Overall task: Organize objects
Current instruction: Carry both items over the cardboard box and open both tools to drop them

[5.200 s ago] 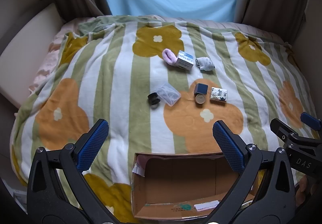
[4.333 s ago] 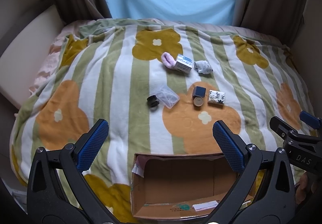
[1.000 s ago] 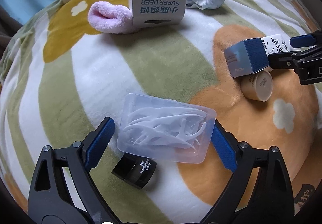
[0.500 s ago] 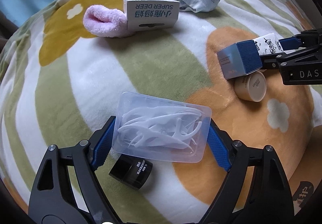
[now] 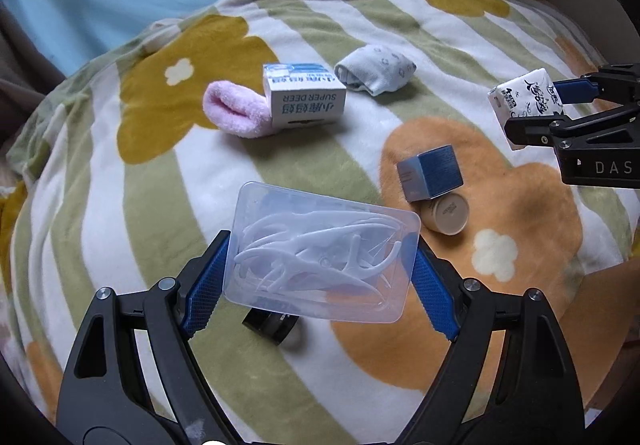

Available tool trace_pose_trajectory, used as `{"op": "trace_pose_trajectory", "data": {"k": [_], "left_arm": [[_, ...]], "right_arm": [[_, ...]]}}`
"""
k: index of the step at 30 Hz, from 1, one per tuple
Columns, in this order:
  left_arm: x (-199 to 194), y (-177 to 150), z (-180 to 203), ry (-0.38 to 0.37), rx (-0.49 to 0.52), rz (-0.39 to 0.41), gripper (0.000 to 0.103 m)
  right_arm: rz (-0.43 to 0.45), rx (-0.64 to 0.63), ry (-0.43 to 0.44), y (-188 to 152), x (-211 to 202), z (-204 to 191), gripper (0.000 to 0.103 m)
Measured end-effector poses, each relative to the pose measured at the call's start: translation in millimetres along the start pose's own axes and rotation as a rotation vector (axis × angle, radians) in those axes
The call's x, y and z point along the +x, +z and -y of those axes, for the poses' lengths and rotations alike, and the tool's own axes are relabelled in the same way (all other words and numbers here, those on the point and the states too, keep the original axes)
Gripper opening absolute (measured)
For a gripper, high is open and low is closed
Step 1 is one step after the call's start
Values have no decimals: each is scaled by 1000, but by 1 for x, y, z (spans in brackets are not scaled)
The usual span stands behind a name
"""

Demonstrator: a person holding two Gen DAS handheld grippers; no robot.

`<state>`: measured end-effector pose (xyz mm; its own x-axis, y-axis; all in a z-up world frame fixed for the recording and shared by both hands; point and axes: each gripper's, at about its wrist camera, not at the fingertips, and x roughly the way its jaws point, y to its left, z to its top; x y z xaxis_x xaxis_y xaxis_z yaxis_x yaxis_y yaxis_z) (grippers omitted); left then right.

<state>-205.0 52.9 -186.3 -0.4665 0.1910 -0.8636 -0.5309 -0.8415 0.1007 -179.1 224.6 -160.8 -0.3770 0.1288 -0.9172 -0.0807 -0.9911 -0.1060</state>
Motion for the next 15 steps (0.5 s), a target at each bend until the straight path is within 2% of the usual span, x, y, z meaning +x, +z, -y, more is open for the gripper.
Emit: {"op": "trace_pose_trajectory", "data": {"k": [8, 15], "left_arm": [[-80, -6, 7, 57, -56, 64, 83], [-155, -31, 37, 77, -95, 104, 83]], "right_arm": [[77, -44, 32, -7, -58, 6, 59], [111, -84, 86, -44, -110, 14, 59]]}}
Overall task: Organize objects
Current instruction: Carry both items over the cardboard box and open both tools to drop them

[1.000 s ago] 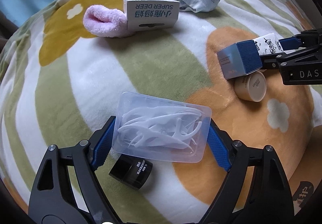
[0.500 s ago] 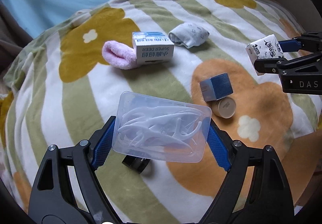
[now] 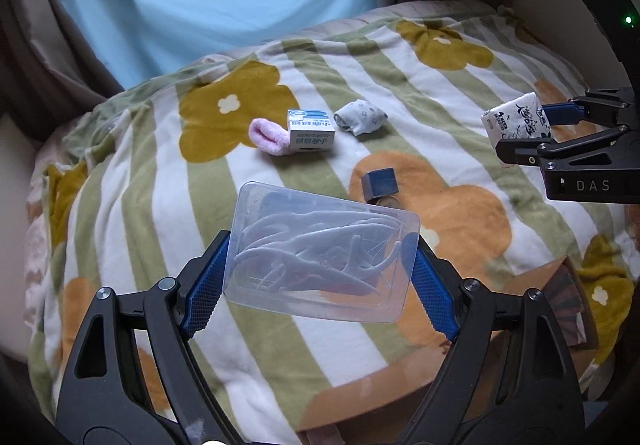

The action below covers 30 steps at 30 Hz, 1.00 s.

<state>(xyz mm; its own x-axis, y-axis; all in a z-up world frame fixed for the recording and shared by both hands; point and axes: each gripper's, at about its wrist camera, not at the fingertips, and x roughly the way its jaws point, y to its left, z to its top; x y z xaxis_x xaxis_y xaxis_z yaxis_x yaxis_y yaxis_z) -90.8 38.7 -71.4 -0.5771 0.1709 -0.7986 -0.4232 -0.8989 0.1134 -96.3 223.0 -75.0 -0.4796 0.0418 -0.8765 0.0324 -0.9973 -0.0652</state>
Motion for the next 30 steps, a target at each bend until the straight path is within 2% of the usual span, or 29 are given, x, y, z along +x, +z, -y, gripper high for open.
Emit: {"op": "trace_pose_trajectory", "data": {"k": [8, 15, 18, 21, 24, 30], "left_arm": [[-49, -53, 29, -6, -121, -60, 83], [-49, -116, 50, 1, -222, -167, 83], [-41, -143, 59, 8, -255, -216, 83], [-29, -165, 72, 31, -240, -266, 83], [-21, -181, 84, 21, -251, -297, 83], [-19, -185, 89, 37, -247, -292, 83]], "right_arm": [[-44, -48, 117, -59, -44, -8, 59], [-128, -62, 261, -119, -42, -20, 59], [-172, -85, 279, -145, -31, -30, 59], [-211, -109, 294, -166, -17, -39, 59], [-245, -100, 300, -181, -6, -43, 59], [-223, -131, 286, -186, -4, -43, 59]]}}
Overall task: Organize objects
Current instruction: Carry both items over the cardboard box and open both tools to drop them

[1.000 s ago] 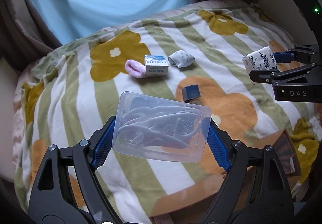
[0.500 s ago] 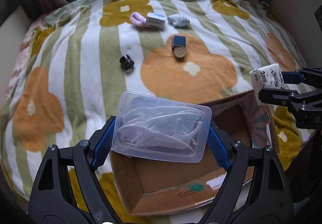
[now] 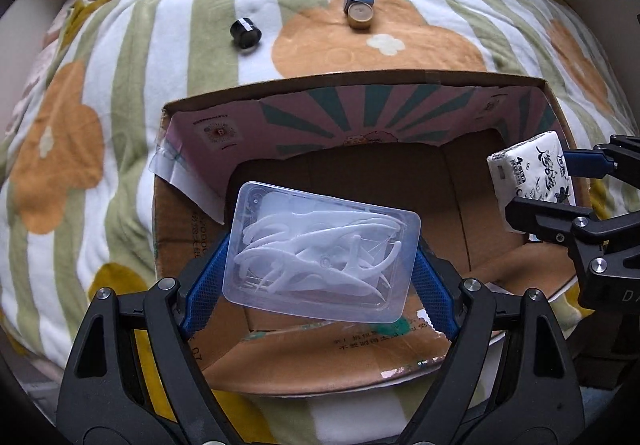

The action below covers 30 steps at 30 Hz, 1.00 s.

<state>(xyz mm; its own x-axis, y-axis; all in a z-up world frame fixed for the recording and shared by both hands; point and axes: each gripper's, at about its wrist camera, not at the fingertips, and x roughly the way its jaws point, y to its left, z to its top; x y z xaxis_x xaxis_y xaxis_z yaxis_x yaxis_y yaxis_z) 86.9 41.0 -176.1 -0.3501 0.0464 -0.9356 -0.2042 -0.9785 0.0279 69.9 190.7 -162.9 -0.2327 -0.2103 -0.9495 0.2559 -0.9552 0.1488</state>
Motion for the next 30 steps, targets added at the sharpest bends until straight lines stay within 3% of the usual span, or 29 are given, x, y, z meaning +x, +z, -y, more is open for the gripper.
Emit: {"op": "trace_pose_trajectory", "data": {"k": [7, 10, 12, 14, 16, 18, 19, 23, 30], "left_arm": [[-6, 12, -4, 3, 28, -2, 83], [-9, 13, -2, 26, 54, -3, 88], [-11, 14, -3, 17, 58, 6, 103], [-14, 14, -6, -4, 52, 20, 103], [-16, 14, -8, -3, 50, 19, 103], [-18, 13, -10, 4, 50, 16, 103], [-19, 12, -11, 8, 48, 17, 103], [-24, 8, -17, 22, 41, 11, 103], [-34, 5, -24, 13, 30, 51, 103]], "right_arm": [[-18, 28, 19, 6, 1, 8, 59], [-27, 54, 44, 9, 2, 12, 62], [-31, 68, 40, 9, 2, 15, 74], [-58, 62, 19, 8, 4, 15, 84], [-79, 57, 17, 5, 6, 16, 86], [-88, 77, 57, 1, 8, 20, 101], [-86, 94, 74, -1, 8, 22, 103], [-85, 132, 90, -5, 8, 24, 103], [-32, 106, 17, -1, -6, 19, 103]]}}
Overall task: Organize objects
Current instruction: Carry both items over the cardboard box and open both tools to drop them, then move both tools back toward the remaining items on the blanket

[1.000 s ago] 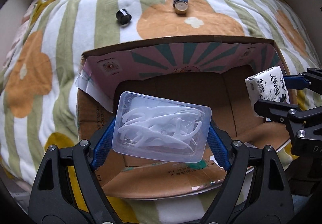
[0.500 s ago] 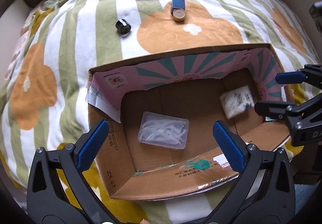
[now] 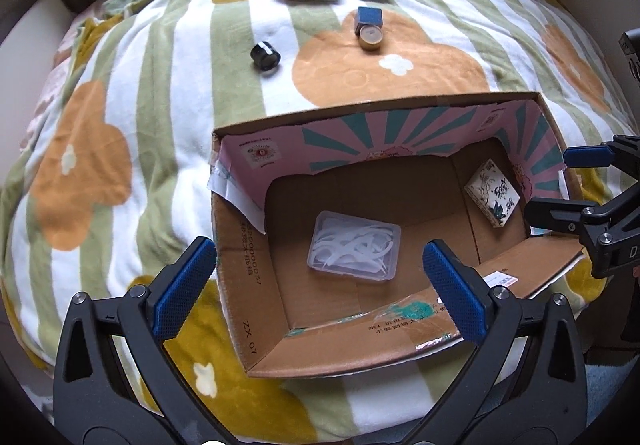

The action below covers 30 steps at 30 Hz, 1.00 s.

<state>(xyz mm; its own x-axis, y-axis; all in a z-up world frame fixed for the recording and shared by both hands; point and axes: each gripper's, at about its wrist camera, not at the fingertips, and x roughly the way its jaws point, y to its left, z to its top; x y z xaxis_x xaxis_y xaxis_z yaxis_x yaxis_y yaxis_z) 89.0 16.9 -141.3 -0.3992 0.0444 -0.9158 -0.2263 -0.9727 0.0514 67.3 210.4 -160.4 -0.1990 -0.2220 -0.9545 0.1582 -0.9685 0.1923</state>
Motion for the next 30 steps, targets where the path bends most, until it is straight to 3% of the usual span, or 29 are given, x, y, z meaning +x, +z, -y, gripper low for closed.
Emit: {"op": "trace_pose_trajectory", "data": {"k": [3, 7, 11, 21, 30], "left_arm": [[-5, 4, -3, -19, -18, 17, 103], [-7, 13, -7, -31, -27, 23, 103], [-9, 20, -14, -46, -35, 35, 103], [-11, 39, -33, -45, -15, 50, 103], [-13, 87, -73, -77, -14, 111, 103]], "right_arm": [[3, 9, 19, 4, -6, 3, 103], [53, 26, -33, 9, -15, 5, 103], [60, 87, 17, 19, -20, 15, 103], [185, 37, -30, 42, -46, 0, 103], [269, 89, -89, 101, -59, -7, 103]]}}
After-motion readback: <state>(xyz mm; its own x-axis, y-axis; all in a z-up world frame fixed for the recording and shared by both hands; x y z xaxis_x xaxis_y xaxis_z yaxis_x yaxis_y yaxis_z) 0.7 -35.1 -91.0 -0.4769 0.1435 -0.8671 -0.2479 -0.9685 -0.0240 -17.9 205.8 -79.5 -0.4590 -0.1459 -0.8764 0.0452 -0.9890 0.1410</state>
